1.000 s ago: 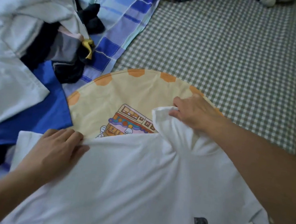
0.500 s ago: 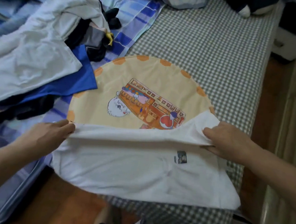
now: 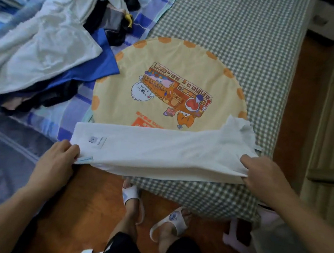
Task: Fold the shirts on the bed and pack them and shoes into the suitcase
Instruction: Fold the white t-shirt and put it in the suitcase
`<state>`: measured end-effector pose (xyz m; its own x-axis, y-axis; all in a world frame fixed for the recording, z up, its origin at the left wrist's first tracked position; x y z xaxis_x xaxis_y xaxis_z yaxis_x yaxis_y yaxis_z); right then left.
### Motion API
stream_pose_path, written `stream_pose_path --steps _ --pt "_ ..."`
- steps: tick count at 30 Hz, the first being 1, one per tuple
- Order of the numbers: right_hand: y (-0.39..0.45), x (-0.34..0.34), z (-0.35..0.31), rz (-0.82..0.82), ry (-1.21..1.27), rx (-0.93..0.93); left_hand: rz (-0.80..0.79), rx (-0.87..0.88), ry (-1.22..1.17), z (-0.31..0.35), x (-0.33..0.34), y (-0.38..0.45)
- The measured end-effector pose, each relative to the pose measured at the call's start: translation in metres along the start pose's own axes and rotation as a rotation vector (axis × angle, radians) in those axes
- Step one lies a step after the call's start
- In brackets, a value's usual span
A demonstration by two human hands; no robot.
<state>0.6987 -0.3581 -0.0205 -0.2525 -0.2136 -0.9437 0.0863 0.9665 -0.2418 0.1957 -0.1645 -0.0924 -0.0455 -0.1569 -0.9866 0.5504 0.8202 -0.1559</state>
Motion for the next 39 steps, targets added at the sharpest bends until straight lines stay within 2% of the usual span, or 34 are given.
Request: stream_pose_path --steps 2,4,5,6,7,10,12,15,16,18,21,22,26,28,30,31,33,36,39 --pt "-0.018 0.030 -0.002 -0.097 -0.050 -0.002 -0.144 0.034 0.059 -0.001 0.027 -0.008" --pt "-0.032 0.065 0.001 -0.279 -0.124 -0.008 -0.420 -0.012 0.137 0.002 0.054 -0.010" --pt "-0.034 0.078 0.003 -0.344 -0.178 -0.022 -0.504 -0.036 0.160 0.005 0.060 -0.006" --pt "-0.031 0.084 0.004 -0.356 -0.223 -0.021 -0.513 -0.061 0.144 0.009 0.060 0.001" --pt "-0.023 0.084 0.004 -0.309 -0.255 -0.011 -0.457 -0.079 0.106 0.012 0.058 0.010" --pt "0.028 0.061 -0.009 0.019 -0.161 0.042 -0.120 -0.115 0.023 0.018 0.044 0.047" --pt "0.074 0.051 -0.011 0.153 -0.012 0.251 -0.025 -0.116 0.001 0.017 0.041 0.075" --pt "0.119 0.061 0.010 0.130 0.301 0.805 -0.126 -0.103 0.036 0.014 0.049 0.106" --pt "0.125 0.067 0.016 0.139 0.366 0.933 -0.135 -0.067 0.055 0.013 0.051 0.112" --pt "0.127 0.075 0.023 0.169 0.404 1.066 -0.172 0.002 0.038 0.012 0.050 0.118" --pt "0.125 0.083 0.026 0.164 0.348 1.057 -0.374 -0.046 -0.066 0.004 0.041 0.124" --pt "0.125 0.083 0.027 0.183 0.346 1.044 -0.390 -0.037 -0.070 0.001 0.034 0.128" --pt "0.143 0.069 0.042 0.440 0.419 1.079 -0.174 0.050 0.019 -0.012 -0.008 0.185" --pt "0.162 0.058 0.051 0.581 0.461 1.057 0.018 0.119 0.107 -0.014 -0.026 0.230" --pt "0.184 0.048 0.057 0.646 0.529 1.000 0.146 0.106 0.262 -0.012 -0.036 0.268" --pt "0.192 0.047 0.059 0.638 0.560 0.989 0.162 0.057 0.331 -0.010 -0.032 0.281" --pt "0.198 0.052 0.054 0.555 0.580 1.021 0.124 -0.010 0.300 0.006 -0.021 0.285" --pt "0.178 0.073 0.030 0.431 0.455 1.069 0.044 0.027 0.053 0.049 0.008 0.249" --pt "0.139 0.088 0.008 0.397 0.380 1.087 -0.203 0.154 -0.003 0.060 0.044 0.211"
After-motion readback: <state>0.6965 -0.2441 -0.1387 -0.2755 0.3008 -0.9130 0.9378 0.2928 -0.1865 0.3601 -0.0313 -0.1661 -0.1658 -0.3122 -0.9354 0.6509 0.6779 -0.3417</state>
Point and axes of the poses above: each hand's wrist, its own y-axis towards the middle knuckle, its own x-axis out of the palm, z = x × y, the point moved 2 cm from there along y, towards the middle knuckle, and after that the axes turned 7 degrees about y, right-handed, at the moved point
